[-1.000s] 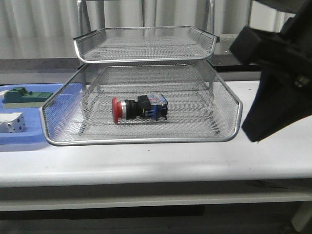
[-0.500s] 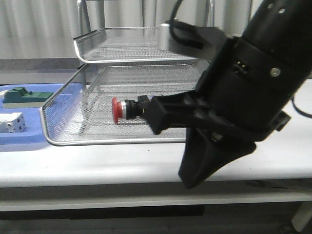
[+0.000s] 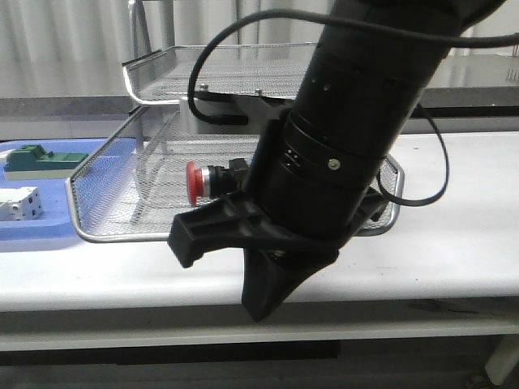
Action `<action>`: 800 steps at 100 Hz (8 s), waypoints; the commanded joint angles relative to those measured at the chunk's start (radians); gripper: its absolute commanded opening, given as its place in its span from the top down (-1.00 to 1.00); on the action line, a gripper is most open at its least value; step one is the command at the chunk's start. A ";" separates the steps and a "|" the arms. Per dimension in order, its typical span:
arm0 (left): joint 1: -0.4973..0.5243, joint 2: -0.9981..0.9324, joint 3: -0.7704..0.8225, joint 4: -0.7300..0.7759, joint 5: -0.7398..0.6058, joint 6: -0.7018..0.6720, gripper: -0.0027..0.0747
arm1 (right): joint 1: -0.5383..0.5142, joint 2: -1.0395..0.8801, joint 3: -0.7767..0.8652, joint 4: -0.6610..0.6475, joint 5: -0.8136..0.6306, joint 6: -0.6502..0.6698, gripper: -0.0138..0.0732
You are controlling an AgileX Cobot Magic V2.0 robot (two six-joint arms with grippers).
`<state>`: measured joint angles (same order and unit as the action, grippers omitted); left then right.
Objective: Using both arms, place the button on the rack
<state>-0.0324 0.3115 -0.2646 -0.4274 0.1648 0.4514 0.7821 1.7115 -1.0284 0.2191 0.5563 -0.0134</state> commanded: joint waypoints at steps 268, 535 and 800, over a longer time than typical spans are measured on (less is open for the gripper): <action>0.003 0.007 -0.026 -0.015 -0.078 -0.009 0.98 | -0.271 -0.526 -0.013 -0.655 0.186 0.432 0.84; 0.003 0.007 -0.026 -0.015 -0.078 -0.009 0.98 | -0.751 -1.742 0.863 -0.219 -0.278 0.055 0.84; 0.003 -0.267 0.257 0.468 -0.208 -0.451 0.98 | -0.751 -1.739 1.039 -0.233 -0.477 0.056 0.84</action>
<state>-0.0324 0.0687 -0.0033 0.0297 0.0445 0.0118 0.0367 -0.0115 0.0272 0.0000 0.1641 0.0561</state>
